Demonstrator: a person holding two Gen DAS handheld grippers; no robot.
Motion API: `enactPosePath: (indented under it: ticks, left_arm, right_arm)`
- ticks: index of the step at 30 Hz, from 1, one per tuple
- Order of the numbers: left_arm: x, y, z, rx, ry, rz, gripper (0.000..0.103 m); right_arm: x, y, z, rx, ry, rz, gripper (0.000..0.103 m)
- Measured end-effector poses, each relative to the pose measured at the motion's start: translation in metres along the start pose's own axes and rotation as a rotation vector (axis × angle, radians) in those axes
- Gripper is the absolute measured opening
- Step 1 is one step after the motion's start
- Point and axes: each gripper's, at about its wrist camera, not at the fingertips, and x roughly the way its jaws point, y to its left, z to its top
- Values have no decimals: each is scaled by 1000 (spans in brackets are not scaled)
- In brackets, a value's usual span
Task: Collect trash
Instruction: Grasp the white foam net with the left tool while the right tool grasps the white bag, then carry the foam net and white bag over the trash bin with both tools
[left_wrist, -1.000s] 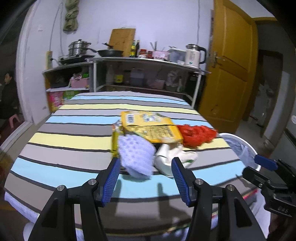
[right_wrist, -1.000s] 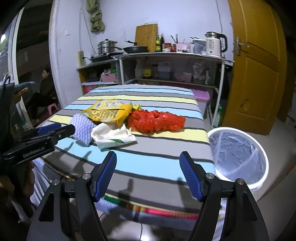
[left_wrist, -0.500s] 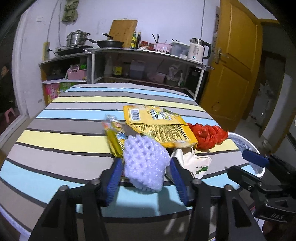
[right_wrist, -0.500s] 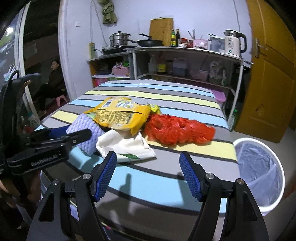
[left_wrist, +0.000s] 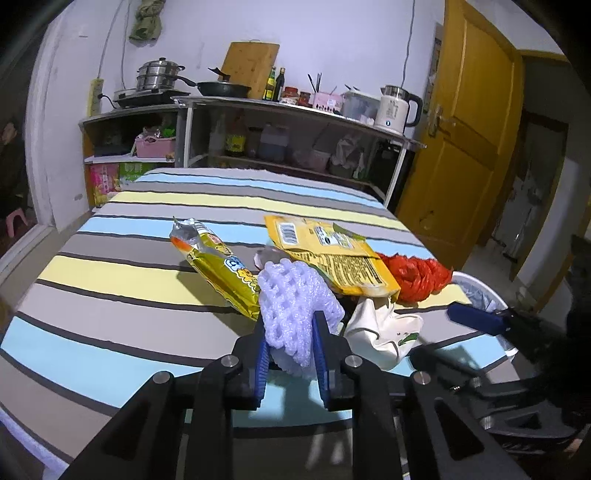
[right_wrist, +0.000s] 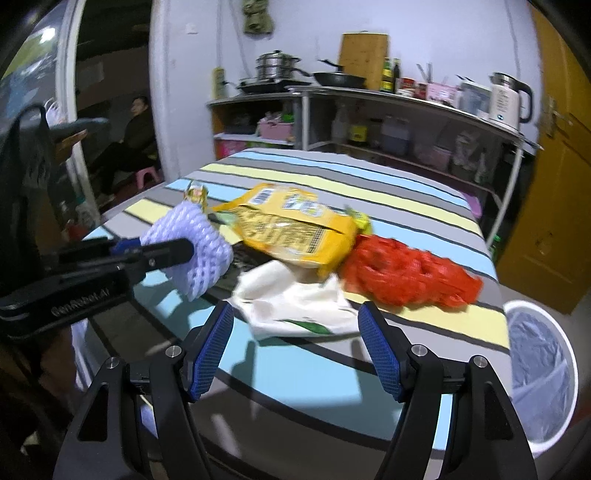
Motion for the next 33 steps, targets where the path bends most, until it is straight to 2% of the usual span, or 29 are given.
enactPosePath:
  ticks: [3, 7, 10, 18, 22, 24, 33]
  left_arm:
    - [-7, 1, -1, 14, -6, -23, 21]
    - [-9, 8, -4, 13, 5, -40, 23]
    - [-10, 12, -5, 21, 2, -36, 23]
    - [-20, 13, -10, 35, -26, -40, 29]
    - [-21, 11, -11, 33, -22, -42, 28]
    - [-25, 9, -11, 29, -23, -49, 24]
    - [-35, -11, -7, 46, -27, -63, 24]
  right_arm:
    - [9, 12, 3, -53, 14, 15, 62]
    - [28, 24, 3, -124, 63, 19, 30]
    - [34, 24, 2, -135, 78, 15, 23]
    - [28, 24, 2, -114, 74, 16, 21]
    - [24, 24, 2, -106, 72, 20, 21]
    - [19, 23, 3, -100, 67, 23, 20]
    - [-5, 9, -1, -40, 33, 10, 19]
